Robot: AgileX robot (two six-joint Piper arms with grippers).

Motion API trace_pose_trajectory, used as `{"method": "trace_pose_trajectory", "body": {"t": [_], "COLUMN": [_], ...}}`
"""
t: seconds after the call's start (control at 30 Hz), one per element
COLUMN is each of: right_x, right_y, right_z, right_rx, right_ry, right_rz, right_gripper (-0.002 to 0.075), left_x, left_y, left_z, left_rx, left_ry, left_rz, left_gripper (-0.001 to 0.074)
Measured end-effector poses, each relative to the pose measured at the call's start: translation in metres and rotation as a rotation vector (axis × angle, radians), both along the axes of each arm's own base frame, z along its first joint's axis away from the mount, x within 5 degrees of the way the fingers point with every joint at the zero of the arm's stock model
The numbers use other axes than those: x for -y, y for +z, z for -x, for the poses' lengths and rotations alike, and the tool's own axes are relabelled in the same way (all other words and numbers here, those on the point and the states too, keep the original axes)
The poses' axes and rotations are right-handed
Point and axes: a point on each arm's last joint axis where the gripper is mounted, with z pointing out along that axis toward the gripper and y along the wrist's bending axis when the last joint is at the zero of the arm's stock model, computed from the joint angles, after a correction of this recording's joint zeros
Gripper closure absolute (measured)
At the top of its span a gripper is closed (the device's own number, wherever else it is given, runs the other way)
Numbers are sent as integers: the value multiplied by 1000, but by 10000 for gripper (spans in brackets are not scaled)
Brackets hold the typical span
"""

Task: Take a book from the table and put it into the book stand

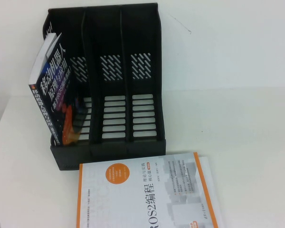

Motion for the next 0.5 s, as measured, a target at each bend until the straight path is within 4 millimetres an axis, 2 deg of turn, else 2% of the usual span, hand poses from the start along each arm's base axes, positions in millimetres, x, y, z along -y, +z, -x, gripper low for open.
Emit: {"method": "trace_pose_trajectory", "body": {"t": [0.17,0.27,0.37,0.5], "right_x": [18,25,30,32], "right_y": [-55,-88,-104,-101], "right_z": [30,42,49,51], "right_rx": [18,-3,16,109], "right_ry": [-15,-32,-40,-20], "right_rz": [-59,-88,-118,-116], "right_gripper": [721,721,721,721], "left_x": [-1,-2,-4,-5], "left_y": [-59,-104,-138,-172], "left_z": [72,104,131,144], "left_rx": [135,236,374,447], "left_ry": [14,26,44,55], "left_rz": [35,55,65,44], "left_gripper": [734,734,734,734]}}
